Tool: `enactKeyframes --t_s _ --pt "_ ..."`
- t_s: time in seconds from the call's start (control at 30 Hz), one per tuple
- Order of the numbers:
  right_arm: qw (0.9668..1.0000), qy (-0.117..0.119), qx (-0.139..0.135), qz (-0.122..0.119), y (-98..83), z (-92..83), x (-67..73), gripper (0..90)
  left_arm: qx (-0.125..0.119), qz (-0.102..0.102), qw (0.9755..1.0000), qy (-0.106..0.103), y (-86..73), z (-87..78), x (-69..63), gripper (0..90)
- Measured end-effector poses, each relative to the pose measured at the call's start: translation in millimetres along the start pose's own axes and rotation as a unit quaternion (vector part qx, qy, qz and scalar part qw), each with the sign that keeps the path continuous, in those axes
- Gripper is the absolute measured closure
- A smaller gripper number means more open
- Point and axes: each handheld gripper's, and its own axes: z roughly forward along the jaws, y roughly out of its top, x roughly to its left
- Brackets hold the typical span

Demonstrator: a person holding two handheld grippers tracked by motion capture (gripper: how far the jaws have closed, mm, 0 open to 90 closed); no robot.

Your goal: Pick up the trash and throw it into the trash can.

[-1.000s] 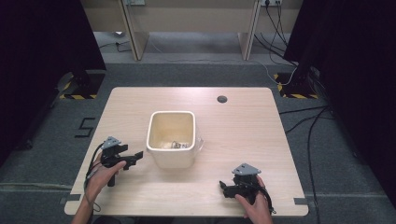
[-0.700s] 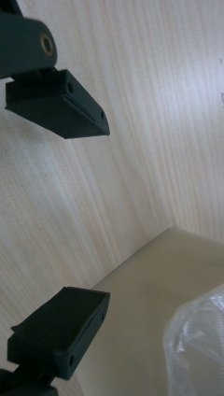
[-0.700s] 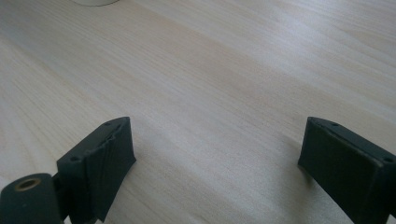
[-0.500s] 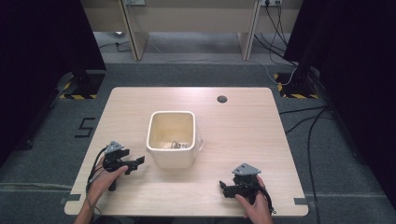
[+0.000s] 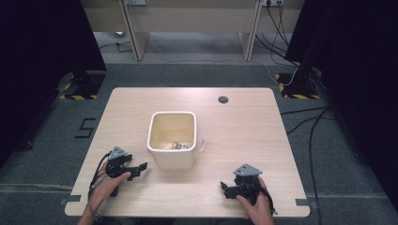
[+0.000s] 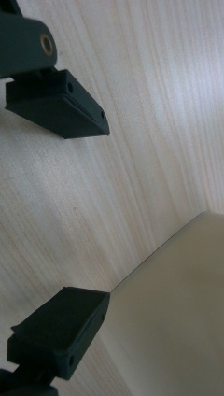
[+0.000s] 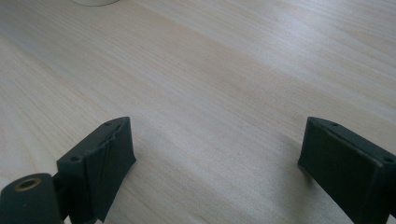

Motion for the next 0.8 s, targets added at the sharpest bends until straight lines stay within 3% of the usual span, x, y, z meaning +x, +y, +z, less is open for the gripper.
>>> enactKeyframes --t_s 0.8 --pt "1.0000 0.000 0.000 0.000 -0.2 -0.1 0.1 10.1 0.023 0.050 0.9984 0.009 -9.8 -7.0 -19.1 15.1"
